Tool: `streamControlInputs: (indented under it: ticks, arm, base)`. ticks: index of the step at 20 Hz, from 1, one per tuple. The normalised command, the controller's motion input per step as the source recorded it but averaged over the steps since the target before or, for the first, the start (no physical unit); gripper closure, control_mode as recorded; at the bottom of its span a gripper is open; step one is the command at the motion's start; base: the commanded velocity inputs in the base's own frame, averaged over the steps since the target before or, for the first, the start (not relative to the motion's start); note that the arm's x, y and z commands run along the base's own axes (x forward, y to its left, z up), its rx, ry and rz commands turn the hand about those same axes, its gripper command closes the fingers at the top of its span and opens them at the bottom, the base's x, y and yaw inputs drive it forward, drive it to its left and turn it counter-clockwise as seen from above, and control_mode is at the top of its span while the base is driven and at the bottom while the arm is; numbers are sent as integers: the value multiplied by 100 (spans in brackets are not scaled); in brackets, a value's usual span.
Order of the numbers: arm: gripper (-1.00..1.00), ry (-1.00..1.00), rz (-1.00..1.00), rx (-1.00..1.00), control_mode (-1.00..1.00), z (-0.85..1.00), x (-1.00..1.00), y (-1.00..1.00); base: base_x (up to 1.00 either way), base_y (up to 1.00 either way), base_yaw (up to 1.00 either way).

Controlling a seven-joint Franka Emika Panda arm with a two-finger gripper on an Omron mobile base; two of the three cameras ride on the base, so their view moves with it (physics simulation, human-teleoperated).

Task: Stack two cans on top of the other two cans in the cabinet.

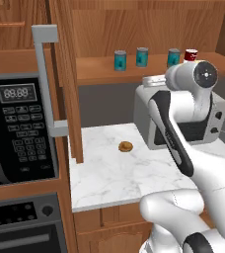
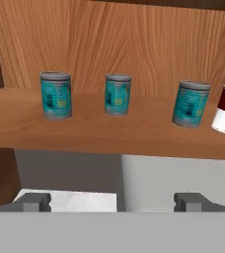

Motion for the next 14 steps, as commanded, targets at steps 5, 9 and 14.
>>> streamControlInputs:
  ticks: [5, 9, 14]
  arm:
    - [-100, 0, 0, 2, -100, 22, 41, 0]
    - [-100, 0, 0, 5, -100, 19, 41, 0]
    - [-100, 7, 0, 7, -100, 9, 40, 0]
  base:
    - [0, 0, 0]
    - [0, 0, 0]
    - [0, 0, 0]
